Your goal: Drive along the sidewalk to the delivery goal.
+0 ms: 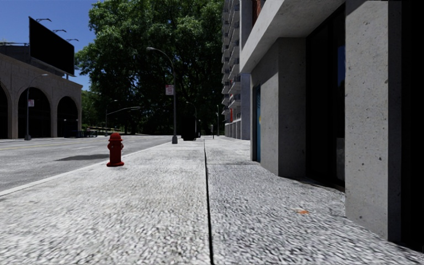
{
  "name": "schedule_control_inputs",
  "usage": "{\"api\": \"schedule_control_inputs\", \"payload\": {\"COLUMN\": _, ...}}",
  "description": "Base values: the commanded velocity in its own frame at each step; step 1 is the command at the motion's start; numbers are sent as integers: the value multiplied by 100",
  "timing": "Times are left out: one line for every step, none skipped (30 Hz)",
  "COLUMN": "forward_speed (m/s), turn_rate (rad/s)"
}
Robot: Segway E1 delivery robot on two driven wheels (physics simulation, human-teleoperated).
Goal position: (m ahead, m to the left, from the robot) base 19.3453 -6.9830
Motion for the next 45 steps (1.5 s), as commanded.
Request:
{"api": "schedule_control_inputs", "payload": {"forward_speed": 200, "turn_rate": 0}}
{"api": "schedule_control_inputs", "payload": {"forward_speed": 200, "turn_rate": 0}}
{"api": "schedule_control_inputs", "payload": {"forward_speed": 200, "turn_rate": 0}}
{"api": "schedule_control_inputs", "payload": {"forward_speed": 199, "turn_rate": 0}}
{"api": "schedule_control_inputs", "payload": {"forward_speed": 196, "turn_rate": 0}}
{"api": "schedule_control_inputs", "payload": {"forward_speed": 196, "turn_rate": 0}}
{"api": "schedule_control_inputs", "payload": {"forward_speed": 196, "turn_rate": 0}}
{"api": "schedule_control_inputs", "payload": {"forward_speed": 197, "turn_rate": 0}}
{"api": "schedule_control_inputs", "payload": {"forward_speed": 198, "turn_rate": 0}}
{"api": "schedule_control_inputs", "payload": {"forward_speed": 200, "turn_rate": 0}}
{"api": "schedule_control_inputs", "payload": {"forward_speed": 200, "turn_rate": 0}}
{"api": "schedule_control_inputs", "payload": {"forward_speed": 200, "turn_rate": 0}}
{"api": "schedule_control_inputs", "payload": {"forward_speed": 200, "turn_rate": 0}}
{"api": "schedule_control_inputs", "payload": {"forward_speed": 200, "turn_rate": 0}}
{"api": "schedule_control_inputs", "payload": {"forward_speed": 200, "turn_rate": 0}}
{"api": "schedule_control_inputs", "payload": {"forward_speed": 200, "turn_rate": 0}}
{"api": "schedule_control_inputs", "payload": {"forward_speed": 200, "turn_rate": 0}}
{"api": "schedule_control_inputs", "payload": {"forward_speed": 200, "turn_rate": 0}}
{"api": "schedule_control_inputs", "payload": {"forward_speed": 200, "turn_rate": 0}}
{"api": "schedule_control_inputs", "payload": {"forward_speed": 200, "turn_rate": 0}}
{"api": "schedule_control_inputs", "payload": {"forward_speed": 200, "turn_rate": 0}}
{"api": "schedule_control_inputs", "payload": {"forward_speed": 200, "turn_rate": 0}}
{"api": "schedule_control_inputs", "payload": {"forward_speed": 200, "turn_rate": 0}}
{"api": "schedule_control_inputs", "payload": {"forward_speed": 200, "turn_rate": 0}}
{"api": "schedule_control_inputs", "payload": {"forward_speed": 200, "turn_rate": 0}}
{"api": "schedule_control_inputs", "payload": {"forward_speed": 200, "turn_rate": 0}}
{"api": "schedule_control_inputs", "payload": {"forward_speed": 200, "turn_rate": 0}}
{"api": "schedule_control_inputs", "payload": {"forward_speed": 200, "turn_rate": 0}}
{"api": "schedule_control_inputs", "payload": {"forward_speed": 200, "turn_rate": 0}}
{"api": "schedule_control_inputs", "payload": {"forward_speed": 200, "turn_rate": 0}}
{"api": "schedule_control_inputs", "payload": {"forward_speed": 200, "turn_rate": 0}}
{"api": "schedule_control_inputs", "payload": {"forward_speed": 200, "turn_rate": 0}}
{"api": "schedule_control_inputs", "payload": {"forward_speed": 200, "turn_rate": 0}}
{"api": "schedule_control_inputs", "payload": {"forward_speed": 200, "turn_rate": 0}}
{"api": "schedule_control_inputs", "payload": {"forward_speed": 200, "turn_rate": 0}}
{"api": "schedule_control_inputs", "payload": {"forward_speed": 200, "turn_rate": 0}}
{"api": "schedule_control_inputs", "payload": {"forward_speed": 200, "turn_rate": 0}}
{"api": "schedule_control_inputs", "payload": {"forward_speed": 200, "turn_rate": 0}}
{"api": "schedule_control_inputs", "payload": {"forward_speed": 200, "turn_rate": 0}}
{"api": "schedule_control_inputs", "payload": {"forward_speed": 200, "turn_rate": 0}}
{"api": "schedule_control_inputs", "payload": {"forward_speed": 200, "turn_rate": 0}}
{"api": "schedule_control_inputs", "payload": {"forward_speed": 200, "turn_rate": 0}}
{"api": "schedule_control_inputs", "payload": {"forward_speed": 200, "turn_rate": 0}}
{"api": "schedule_control_inputs", "payload": {"forward_speed": 200, "turn_rate": 0}}
{"api": "schedule_control_inputs", "payload": {"forward_speed": 200, "turn_rate": 0}}
